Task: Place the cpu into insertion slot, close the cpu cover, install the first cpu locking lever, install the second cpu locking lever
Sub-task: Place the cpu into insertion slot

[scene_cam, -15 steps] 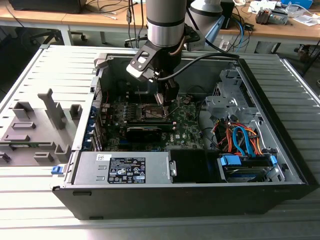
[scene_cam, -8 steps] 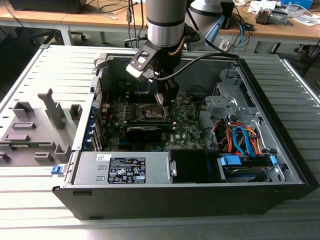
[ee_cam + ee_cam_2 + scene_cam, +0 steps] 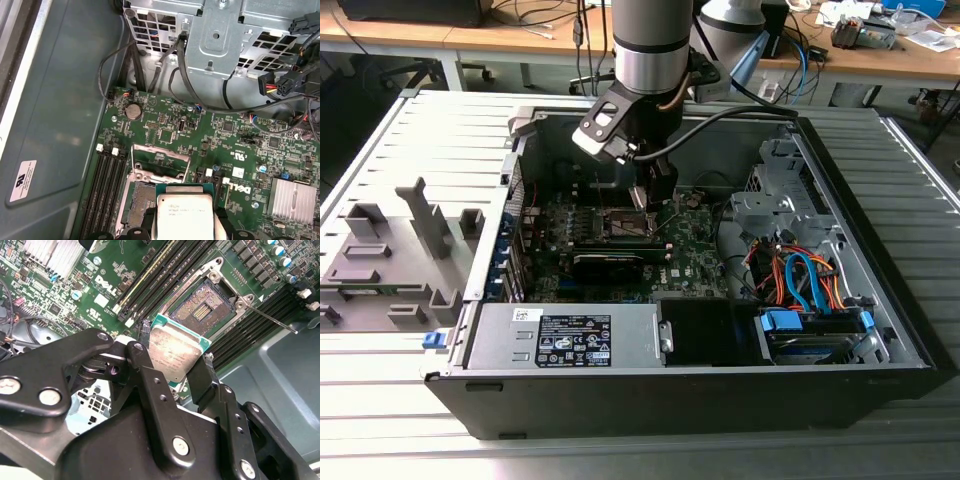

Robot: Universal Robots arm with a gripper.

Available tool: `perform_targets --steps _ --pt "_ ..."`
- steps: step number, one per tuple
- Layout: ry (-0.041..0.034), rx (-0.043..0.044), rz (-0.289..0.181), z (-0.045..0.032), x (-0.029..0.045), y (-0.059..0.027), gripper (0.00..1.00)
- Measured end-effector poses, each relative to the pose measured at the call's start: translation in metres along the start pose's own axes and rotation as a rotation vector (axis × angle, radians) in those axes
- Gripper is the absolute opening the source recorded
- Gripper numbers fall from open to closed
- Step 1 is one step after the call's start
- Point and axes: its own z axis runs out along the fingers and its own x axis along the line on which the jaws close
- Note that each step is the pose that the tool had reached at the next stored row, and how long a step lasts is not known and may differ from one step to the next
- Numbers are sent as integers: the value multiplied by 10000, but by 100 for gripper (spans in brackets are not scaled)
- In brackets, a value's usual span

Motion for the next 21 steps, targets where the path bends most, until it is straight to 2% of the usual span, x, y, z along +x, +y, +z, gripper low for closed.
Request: perform_targets --steps 21 --pt "-13 -2 171 0 0 0 54"
